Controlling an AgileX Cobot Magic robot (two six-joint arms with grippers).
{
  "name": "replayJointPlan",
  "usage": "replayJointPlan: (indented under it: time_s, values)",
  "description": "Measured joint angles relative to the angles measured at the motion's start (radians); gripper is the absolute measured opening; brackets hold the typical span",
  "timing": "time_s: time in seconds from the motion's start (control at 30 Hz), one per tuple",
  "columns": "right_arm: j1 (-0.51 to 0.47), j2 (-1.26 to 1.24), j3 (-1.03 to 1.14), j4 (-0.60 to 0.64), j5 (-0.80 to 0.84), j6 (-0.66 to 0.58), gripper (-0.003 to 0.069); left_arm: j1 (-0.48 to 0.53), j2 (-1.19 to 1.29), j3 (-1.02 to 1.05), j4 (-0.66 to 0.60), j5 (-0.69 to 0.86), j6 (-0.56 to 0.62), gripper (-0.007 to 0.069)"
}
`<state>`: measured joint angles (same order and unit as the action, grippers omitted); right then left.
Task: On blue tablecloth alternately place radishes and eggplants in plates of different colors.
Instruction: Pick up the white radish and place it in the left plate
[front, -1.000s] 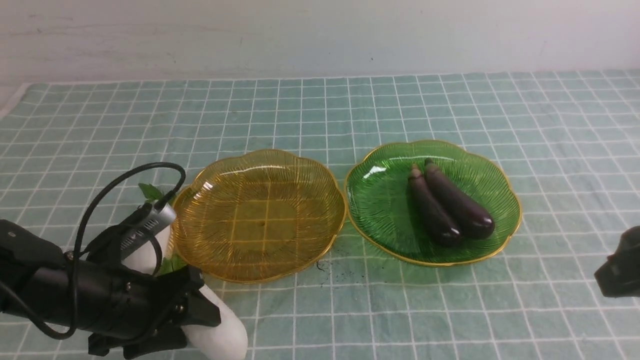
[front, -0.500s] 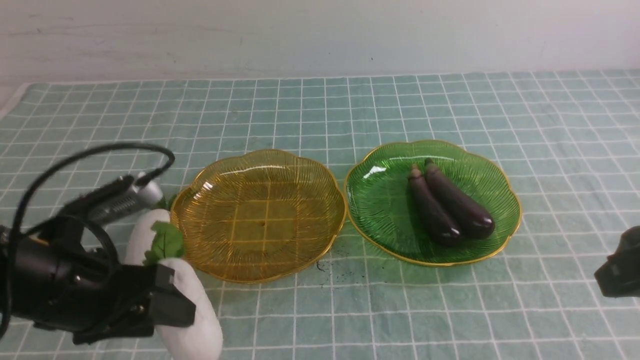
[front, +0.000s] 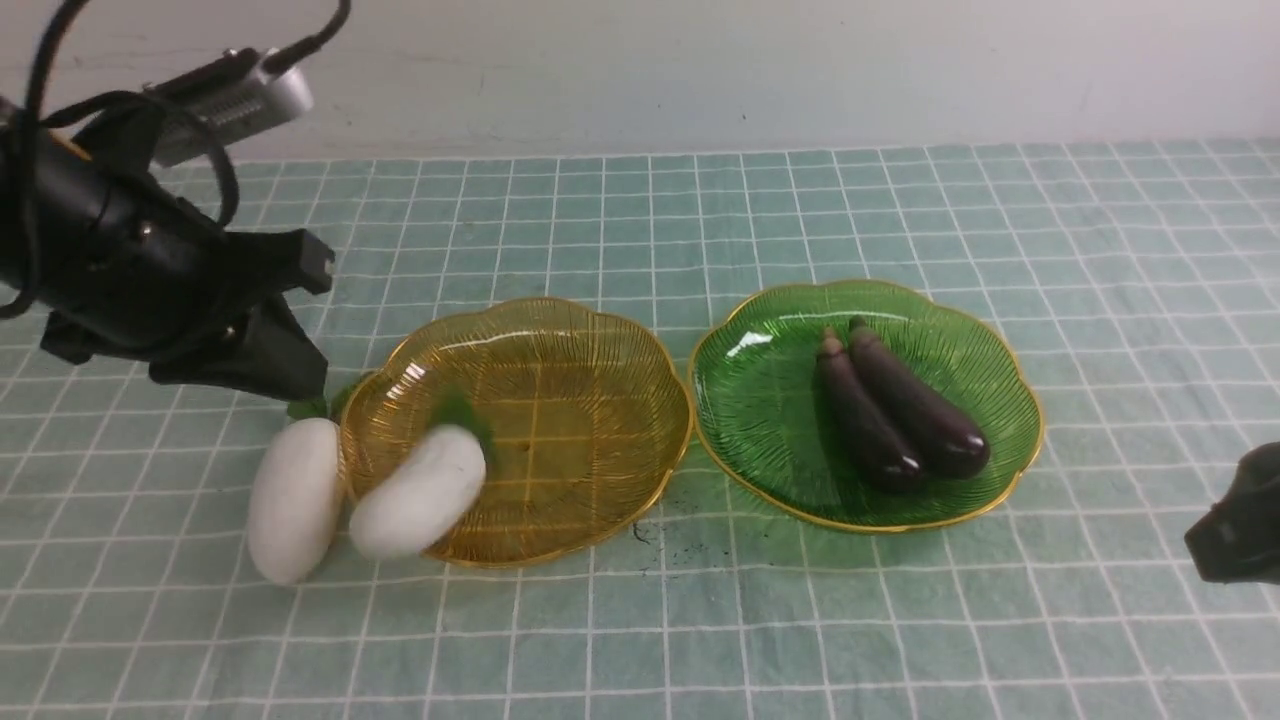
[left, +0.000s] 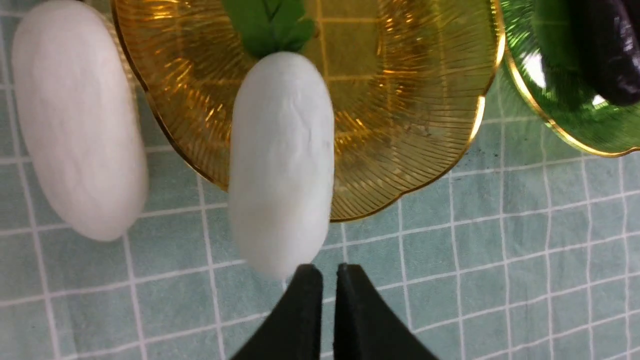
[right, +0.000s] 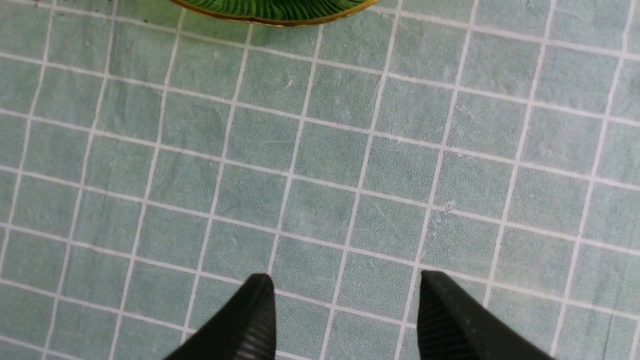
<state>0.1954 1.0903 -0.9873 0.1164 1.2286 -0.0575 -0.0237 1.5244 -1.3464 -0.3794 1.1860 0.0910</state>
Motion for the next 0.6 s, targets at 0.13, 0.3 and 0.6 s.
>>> replayJointPlan:
  time_s: [0.13, 0.3, 0.6]
  values:
    - [0.0, 0.0, 0.0, 0.0, 0.0, -0.002, 0.0359, -0.072, 0.182, -0.131, 0.089, 0.03, -0.019, -0.0001]
    - [0.0, 0.0, 0.0, 0.0, 0.0, -0.003, 0.0359, -0.128, 0.284, -0.23, 0.14, 0.038, -0.037, -0.0004]
    - [0.0, 0.0, 0.0, -0.008, 0.006, -0.029, 0.0359, -0.139, 0.3, -0.304, 0.203, 0.042, -0.072, 0.0018]
